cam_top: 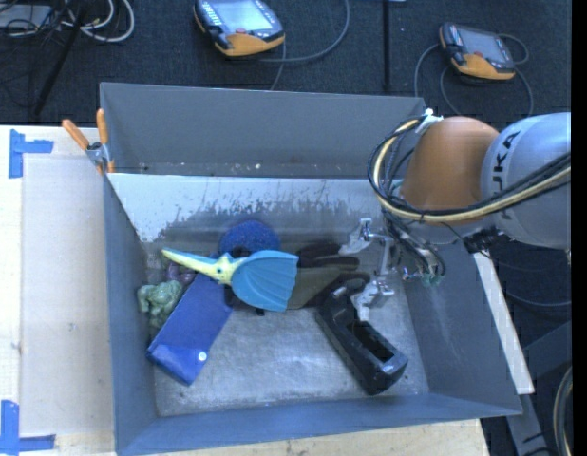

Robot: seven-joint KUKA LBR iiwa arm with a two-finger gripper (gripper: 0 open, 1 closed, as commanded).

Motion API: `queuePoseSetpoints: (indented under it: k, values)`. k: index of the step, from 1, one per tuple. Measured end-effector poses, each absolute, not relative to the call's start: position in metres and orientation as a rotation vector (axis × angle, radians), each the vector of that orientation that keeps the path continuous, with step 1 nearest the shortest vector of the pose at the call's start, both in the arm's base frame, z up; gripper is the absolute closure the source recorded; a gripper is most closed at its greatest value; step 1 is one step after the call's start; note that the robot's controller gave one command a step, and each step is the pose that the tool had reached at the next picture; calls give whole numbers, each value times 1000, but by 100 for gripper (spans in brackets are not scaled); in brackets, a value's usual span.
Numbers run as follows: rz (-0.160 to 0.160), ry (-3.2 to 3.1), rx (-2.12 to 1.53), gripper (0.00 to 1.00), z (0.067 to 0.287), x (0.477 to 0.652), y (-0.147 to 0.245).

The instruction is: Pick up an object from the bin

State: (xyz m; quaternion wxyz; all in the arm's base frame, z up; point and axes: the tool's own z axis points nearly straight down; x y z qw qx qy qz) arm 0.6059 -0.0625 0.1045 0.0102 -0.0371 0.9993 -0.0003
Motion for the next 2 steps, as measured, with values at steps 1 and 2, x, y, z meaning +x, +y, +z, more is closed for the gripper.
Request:
queuePoseSetpoints:
  k: [1, 2]
  values:
    - [-1, 3129, -144, 100, 87, 600, -63]
    - [0, 3132, -139, 100, 89, 599, -63]
